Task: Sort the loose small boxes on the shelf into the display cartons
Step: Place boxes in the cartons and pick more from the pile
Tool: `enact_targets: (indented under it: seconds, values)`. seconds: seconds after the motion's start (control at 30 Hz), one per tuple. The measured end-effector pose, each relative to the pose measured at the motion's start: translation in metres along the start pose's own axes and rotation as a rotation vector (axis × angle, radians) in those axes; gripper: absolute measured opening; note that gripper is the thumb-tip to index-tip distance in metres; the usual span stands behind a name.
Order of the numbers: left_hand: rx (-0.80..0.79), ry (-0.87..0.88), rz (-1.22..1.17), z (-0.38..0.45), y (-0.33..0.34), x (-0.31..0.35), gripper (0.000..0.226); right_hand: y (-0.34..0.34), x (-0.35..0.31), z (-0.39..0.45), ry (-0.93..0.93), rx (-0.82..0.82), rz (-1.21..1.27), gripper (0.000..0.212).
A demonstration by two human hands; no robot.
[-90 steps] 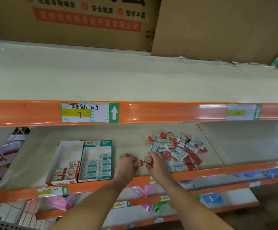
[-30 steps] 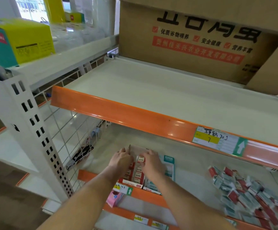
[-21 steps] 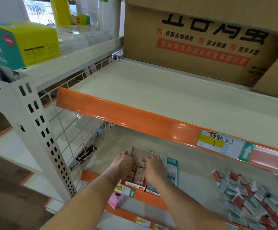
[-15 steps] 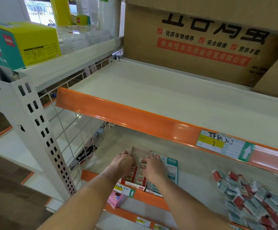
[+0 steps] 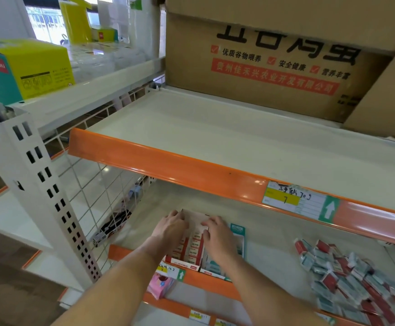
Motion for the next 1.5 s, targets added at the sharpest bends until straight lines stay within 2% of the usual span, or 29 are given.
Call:
enact_targets:
  seconds: [0.23, 0.6, 0.77, 1.1, 1.23, 1.4, 1.5]
  values:
    - [0.055, 0.048, -0.043, 0.012, -0.004, 0.041, 0.038, -0.017, 0.037, -0.015, 0.103, 0.027, 0.017, 0.035]
    - [0.054, 0.171, 0.117, 0.032, 0.017, 0.141, 0.038, -0.047, 0.106, -0.059, 0.284, 0.063, 0.011, 0.035]
    - [0.045, 0.254, 0.103, 0.036, 0.027, 0.184, 0.038, -0.065, 0.14, -0.084, 0.382, 0.085, 0.002, 0.037]
    - [-0.062, 0.409, 0.094, 0.036, 0.047, 0.265, 0.042, -0.095, 0.197, -0.149, 0.551, 0.137, -0.027, 0.041]
    - [-0.154, 0.44, 0.112, 0.034, 0.056, 0.286, 0.047, -0.102, 0.212, -0.167, 0.668, 0.166, -0.053, 0.041]
    - [-0.224, 0.464, 0.077, 0.032, 0.061, 0.308, 0.055, -0.095, 0.233, -0.186, 0.796, 0.183, 0.074, 0.048]
    - [-0.216, 0.455, -0.014, 0.034, 0.058, 0.321, 0.062, -0.093, 0.241, -0.189, 0.843, 0.226, 0.12, 0.049]
Point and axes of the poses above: each hand's wrist, its own z-axis towards the middle knuckle, its own y-axis out of the palm, x = y × z, the point moved 4 cm from there along z, towards the middle knuckle, and after that the axes turned 2 degrees about -y, right-handed, at the moved point
